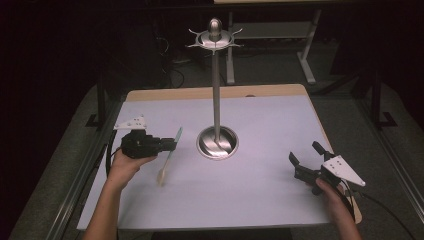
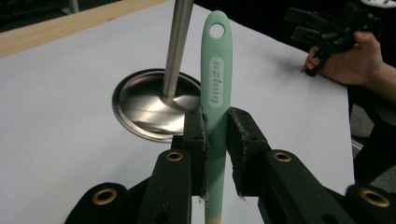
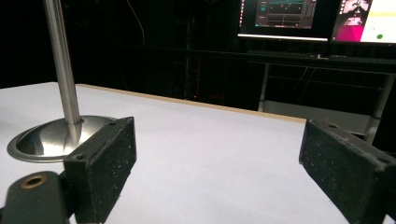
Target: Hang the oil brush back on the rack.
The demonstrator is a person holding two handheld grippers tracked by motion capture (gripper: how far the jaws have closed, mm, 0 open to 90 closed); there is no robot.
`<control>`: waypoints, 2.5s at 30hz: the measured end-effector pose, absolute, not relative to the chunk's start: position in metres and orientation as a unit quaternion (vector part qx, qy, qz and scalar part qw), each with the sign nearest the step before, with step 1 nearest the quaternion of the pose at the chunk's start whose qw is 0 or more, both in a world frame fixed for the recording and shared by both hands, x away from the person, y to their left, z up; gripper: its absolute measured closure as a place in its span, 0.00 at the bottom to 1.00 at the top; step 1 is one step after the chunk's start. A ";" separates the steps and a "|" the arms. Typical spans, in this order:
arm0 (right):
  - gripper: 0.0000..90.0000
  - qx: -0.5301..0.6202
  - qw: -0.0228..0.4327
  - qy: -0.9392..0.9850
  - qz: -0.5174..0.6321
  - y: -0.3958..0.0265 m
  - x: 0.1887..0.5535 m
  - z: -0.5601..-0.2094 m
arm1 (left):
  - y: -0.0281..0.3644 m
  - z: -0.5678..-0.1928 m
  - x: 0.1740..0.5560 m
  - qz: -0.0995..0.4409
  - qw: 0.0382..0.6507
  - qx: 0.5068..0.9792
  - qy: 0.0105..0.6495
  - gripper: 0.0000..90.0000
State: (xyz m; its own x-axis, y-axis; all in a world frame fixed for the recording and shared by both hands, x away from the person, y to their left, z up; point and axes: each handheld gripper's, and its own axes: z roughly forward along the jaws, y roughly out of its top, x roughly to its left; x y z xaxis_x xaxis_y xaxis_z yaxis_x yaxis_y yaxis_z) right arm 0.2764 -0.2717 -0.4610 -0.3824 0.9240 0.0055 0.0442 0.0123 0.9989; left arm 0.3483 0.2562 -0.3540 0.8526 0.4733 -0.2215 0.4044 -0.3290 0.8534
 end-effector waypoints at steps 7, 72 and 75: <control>0.12 0.403 0.383 0.600 0.575 -0.272 0.276 -0.461 | 0.259 -0.343 0.345 0.049 0.534 0.799 0.272 0.86; 0.12 0.405 0.382 0.599 0.576 -0.272 0.276 -0.461 | 0.217 -0.179 0.397 0.105 0.620 0.755 0.185 0.86; 0.12 0.405 0.381 0.598 0.577 -0.272 0.276 -0.461 | 0.216 -0.179 0.398 0.105 0.619 0.757 0.184 0.86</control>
State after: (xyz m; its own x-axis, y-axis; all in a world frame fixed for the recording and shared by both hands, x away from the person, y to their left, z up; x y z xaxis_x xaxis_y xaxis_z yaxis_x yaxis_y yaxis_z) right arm 0.2762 -0.2719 -0.4610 -0.3808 0.9246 0.0112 0.0454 0.0066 0.9989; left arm 0.3977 0.2159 -0.1791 0.9104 0.4079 -0.0691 0.1486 -0.1665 0.9748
